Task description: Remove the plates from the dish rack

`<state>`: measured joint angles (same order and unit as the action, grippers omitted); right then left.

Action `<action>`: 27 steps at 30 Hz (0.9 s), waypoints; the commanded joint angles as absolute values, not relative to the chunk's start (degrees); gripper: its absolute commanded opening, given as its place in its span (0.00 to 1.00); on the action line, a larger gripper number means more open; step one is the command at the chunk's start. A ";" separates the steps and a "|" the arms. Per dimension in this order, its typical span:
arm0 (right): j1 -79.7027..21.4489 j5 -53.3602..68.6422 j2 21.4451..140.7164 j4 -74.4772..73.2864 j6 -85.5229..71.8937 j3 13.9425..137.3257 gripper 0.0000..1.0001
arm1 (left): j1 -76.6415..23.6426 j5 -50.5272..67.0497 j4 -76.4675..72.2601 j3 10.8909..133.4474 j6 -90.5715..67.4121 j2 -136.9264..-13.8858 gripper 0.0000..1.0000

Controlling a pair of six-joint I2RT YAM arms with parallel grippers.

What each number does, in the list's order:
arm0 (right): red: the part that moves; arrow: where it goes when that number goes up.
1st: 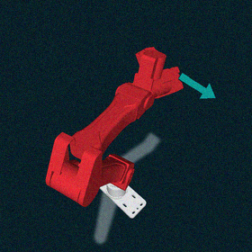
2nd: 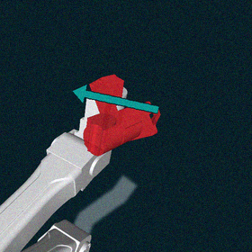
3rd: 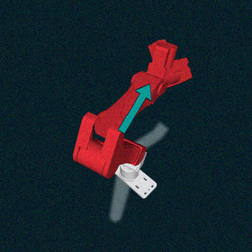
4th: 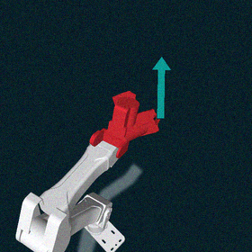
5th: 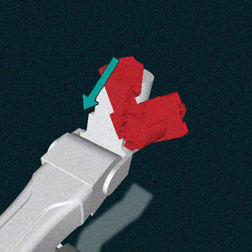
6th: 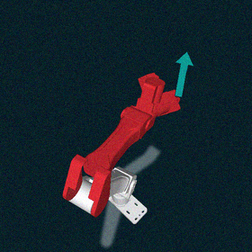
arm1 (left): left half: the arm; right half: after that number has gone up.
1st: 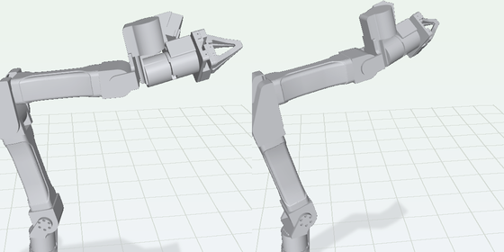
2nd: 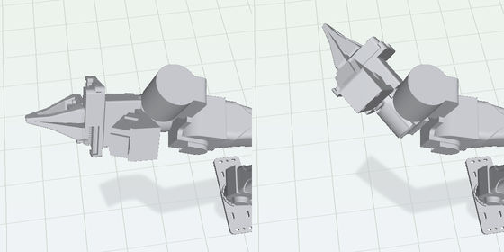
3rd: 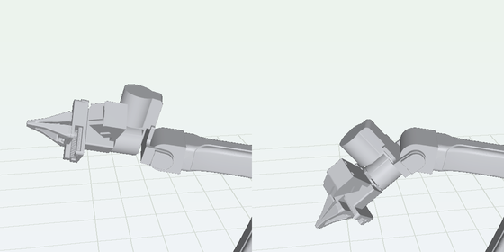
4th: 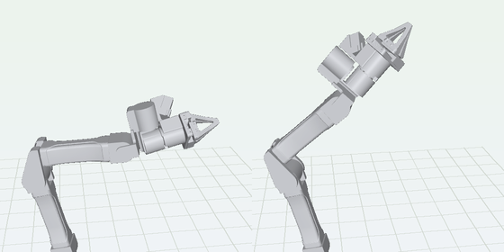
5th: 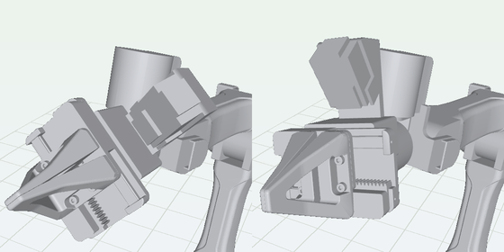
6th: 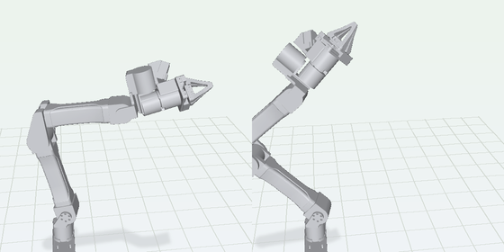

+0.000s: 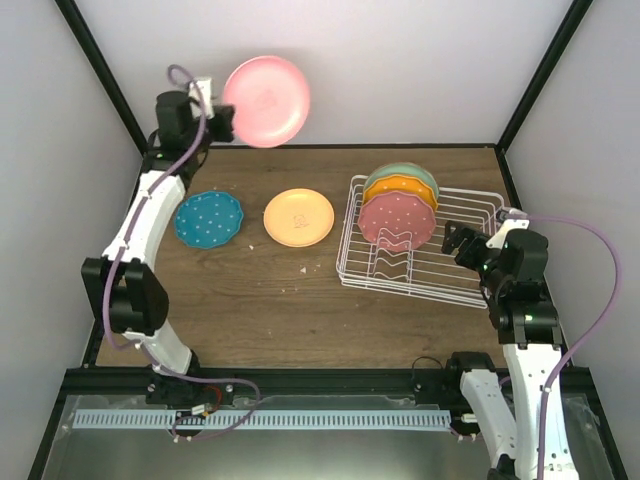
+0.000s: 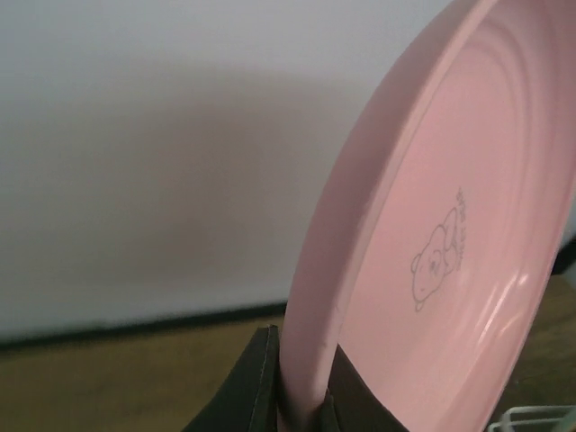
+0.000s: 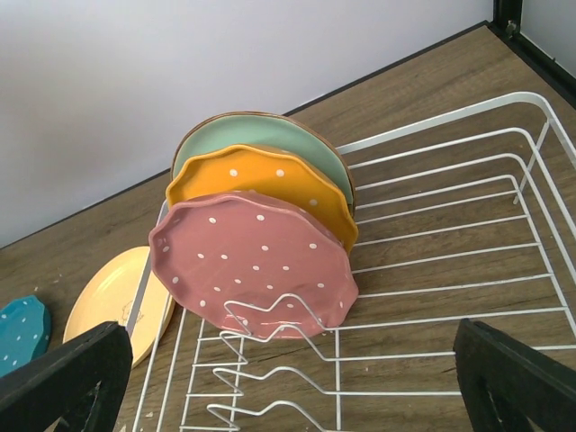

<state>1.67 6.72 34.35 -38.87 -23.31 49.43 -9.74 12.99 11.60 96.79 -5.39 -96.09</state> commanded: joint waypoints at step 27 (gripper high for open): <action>1.14 4.14 30.94 -42.62 -24.93 52.12 1.00 | -5.54 34.50 10.34 70.86 -36.68 -109.02 0.04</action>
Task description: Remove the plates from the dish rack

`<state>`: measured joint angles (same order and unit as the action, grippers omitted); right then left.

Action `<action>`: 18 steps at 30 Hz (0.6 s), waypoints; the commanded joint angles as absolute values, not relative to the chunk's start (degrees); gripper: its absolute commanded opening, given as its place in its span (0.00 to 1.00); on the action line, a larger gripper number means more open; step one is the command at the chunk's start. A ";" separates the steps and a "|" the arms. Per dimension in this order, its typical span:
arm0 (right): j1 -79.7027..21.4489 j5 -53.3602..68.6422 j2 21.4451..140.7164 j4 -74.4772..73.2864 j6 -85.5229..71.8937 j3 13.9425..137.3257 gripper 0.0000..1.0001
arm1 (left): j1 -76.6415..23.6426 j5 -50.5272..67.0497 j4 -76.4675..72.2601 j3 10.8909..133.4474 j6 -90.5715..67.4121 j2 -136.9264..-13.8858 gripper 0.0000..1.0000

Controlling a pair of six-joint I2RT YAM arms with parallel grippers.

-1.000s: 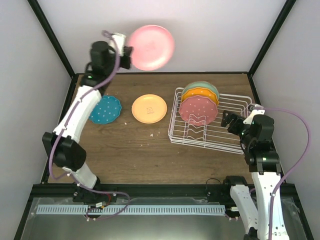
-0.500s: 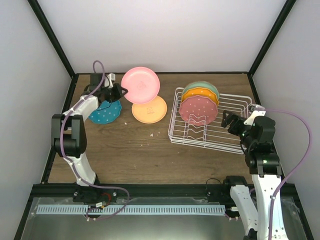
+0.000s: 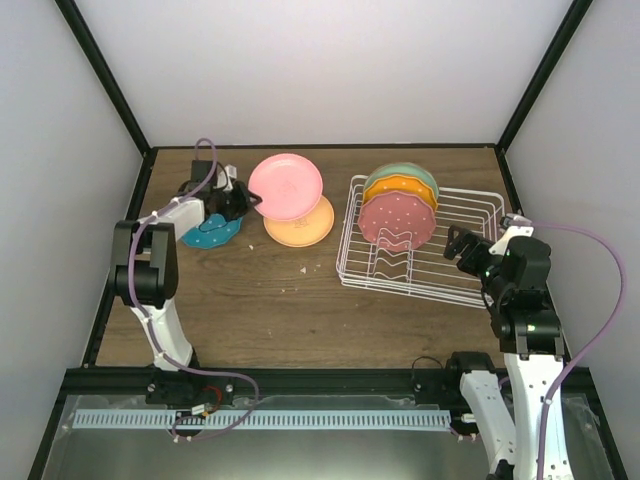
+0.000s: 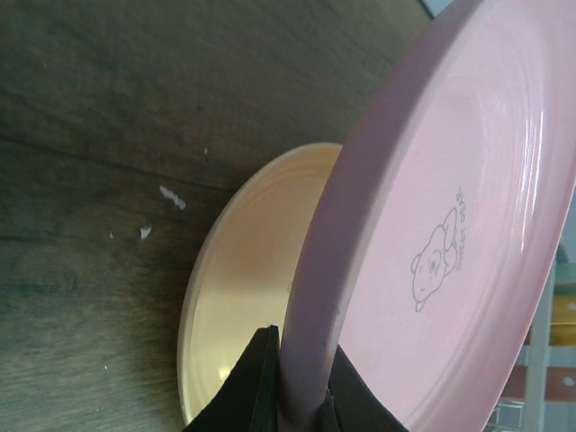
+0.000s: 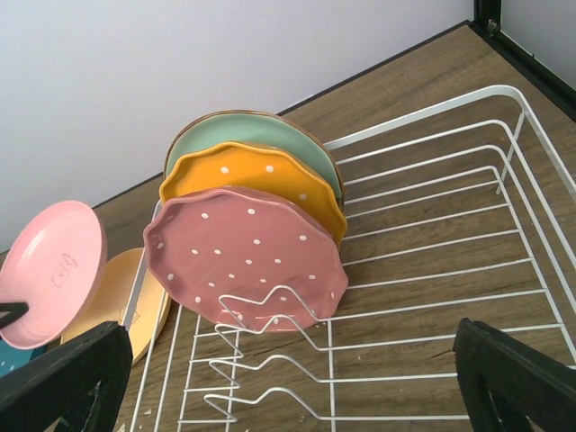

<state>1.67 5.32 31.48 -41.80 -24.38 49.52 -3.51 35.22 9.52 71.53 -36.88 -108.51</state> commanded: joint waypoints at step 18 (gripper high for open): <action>1.14 2.46 29.47 -44.64 -25.39 52.92 1.00 | -9.33 29.27 14.68 70.75 -34.89 -111.72 0.04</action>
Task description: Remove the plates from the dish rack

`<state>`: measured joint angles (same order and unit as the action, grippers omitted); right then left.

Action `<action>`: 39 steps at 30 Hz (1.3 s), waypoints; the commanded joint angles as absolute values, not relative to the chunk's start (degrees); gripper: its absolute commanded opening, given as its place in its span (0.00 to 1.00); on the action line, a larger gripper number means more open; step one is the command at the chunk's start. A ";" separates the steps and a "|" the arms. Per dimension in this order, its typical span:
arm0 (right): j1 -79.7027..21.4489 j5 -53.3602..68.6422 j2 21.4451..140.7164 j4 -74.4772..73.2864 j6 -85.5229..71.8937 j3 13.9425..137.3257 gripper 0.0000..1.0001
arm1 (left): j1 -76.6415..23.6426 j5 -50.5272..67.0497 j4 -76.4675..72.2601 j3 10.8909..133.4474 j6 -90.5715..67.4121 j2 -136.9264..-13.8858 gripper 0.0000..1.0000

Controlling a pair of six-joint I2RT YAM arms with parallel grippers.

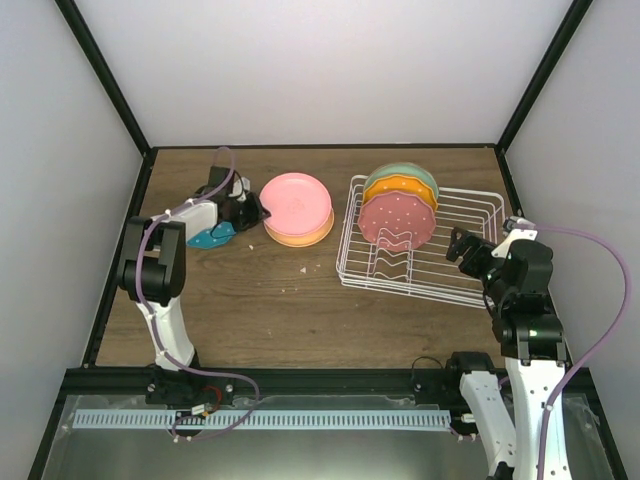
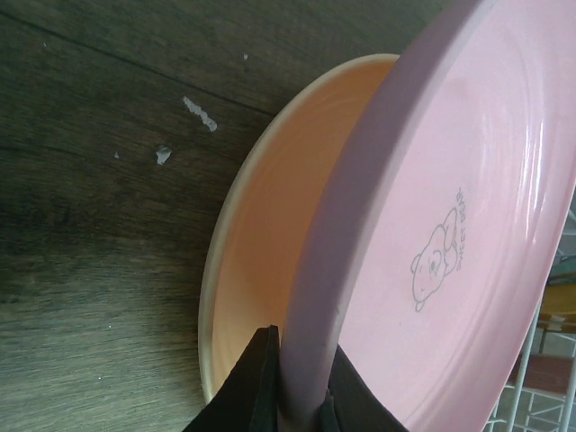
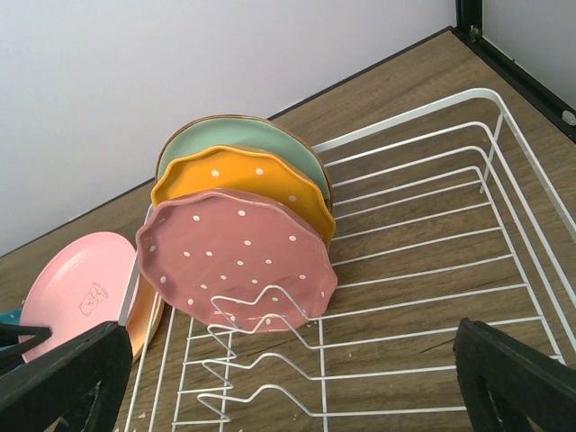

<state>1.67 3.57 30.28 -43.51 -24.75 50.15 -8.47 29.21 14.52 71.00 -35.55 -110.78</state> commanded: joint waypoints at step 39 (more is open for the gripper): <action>1.14 3.78 30.15 -42.83 -24.17 50.04 1.00 | -11.16 9.23 25.63 77.30 -28.54 -107.54 0.66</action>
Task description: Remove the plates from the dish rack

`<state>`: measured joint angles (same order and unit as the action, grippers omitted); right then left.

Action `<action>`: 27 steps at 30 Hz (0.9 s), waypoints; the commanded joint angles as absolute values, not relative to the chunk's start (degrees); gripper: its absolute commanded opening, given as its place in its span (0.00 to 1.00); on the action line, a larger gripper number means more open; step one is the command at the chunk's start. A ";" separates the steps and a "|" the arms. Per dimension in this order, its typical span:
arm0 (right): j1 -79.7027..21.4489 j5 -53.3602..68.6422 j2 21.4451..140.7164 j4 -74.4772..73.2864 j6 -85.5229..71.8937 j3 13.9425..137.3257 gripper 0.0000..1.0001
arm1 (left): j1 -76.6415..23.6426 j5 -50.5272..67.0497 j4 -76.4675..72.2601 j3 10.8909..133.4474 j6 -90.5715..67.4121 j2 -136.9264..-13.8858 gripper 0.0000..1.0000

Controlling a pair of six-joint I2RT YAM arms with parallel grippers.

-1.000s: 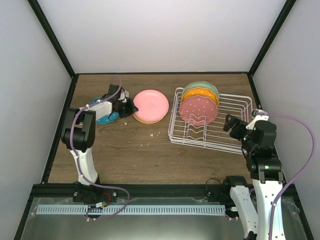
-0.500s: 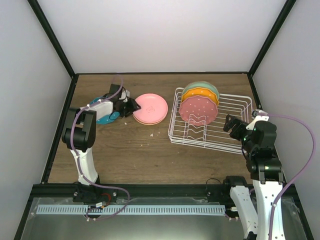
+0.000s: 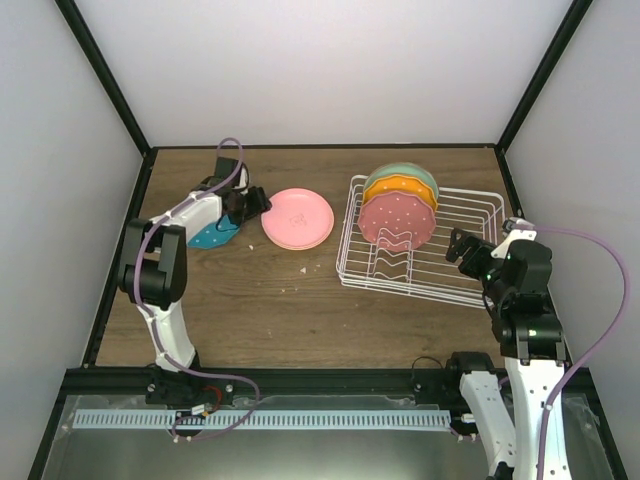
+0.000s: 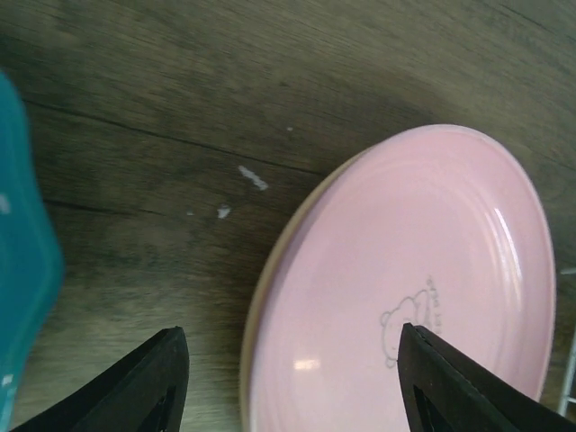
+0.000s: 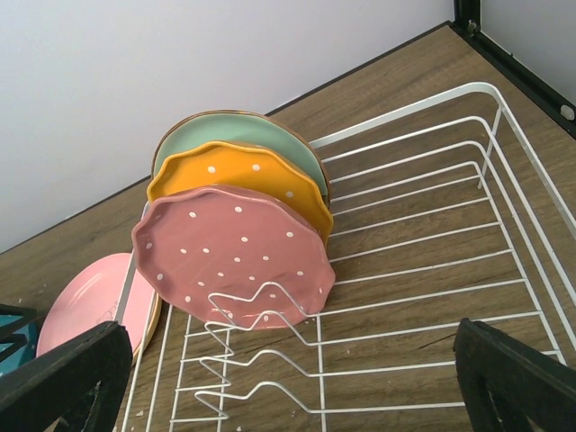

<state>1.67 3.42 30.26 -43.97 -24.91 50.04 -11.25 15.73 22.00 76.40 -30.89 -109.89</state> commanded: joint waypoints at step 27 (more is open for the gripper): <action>1.14 2.94 28.80 -43.88 -23.45 51.06 1.00 | -34.01 40.43 28.82 107.64 37.40 -117.75 0.58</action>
<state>1.67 3.99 29.76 -42.92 -24.45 49.43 -33.76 40.03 27.16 108.25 26.89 -115.50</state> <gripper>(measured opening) 0.997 0.579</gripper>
